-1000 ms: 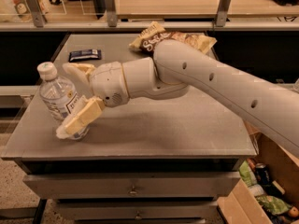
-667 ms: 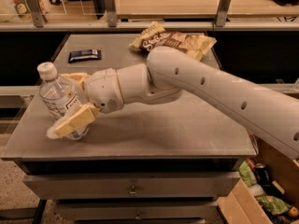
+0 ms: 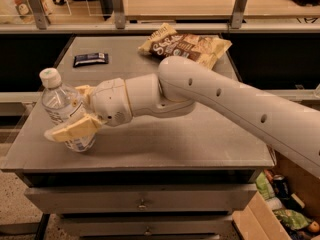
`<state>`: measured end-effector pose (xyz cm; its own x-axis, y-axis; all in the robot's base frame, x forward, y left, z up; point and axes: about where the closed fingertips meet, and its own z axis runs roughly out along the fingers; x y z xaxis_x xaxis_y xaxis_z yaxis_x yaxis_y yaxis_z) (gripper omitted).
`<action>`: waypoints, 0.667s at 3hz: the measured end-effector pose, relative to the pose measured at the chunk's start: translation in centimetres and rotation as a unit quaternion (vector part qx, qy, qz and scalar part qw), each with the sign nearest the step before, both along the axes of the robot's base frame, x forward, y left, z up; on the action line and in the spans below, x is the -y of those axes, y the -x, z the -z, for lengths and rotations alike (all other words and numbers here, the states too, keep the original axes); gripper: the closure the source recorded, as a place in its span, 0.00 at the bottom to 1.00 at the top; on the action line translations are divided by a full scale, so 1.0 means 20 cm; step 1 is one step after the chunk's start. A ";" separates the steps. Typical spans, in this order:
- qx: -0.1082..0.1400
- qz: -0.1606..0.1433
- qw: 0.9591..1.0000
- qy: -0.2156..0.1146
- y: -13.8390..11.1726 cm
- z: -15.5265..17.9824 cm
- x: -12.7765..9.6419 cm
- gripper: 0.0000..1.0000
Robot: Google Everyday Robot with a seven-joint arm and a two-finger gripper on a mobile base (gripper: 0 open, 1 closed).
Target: Pick blue plastic bottle
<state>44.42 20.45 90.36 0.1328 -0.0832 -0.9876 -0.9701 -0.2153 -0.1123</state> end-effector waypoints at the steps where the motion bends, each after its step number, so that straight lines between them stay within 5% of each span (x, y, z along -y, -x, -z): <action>1: 0.014 0.011 0.999 -0.036 0.03 -0.20 0.05 0.88; 2: 0.041 0.021 0.997 -0.063 0.08 -0.51 0.13 1.00</action>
Offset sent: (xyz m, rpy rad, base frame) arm -0.0261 -0.0505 0.1830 0.1928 -0.1589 -0.0736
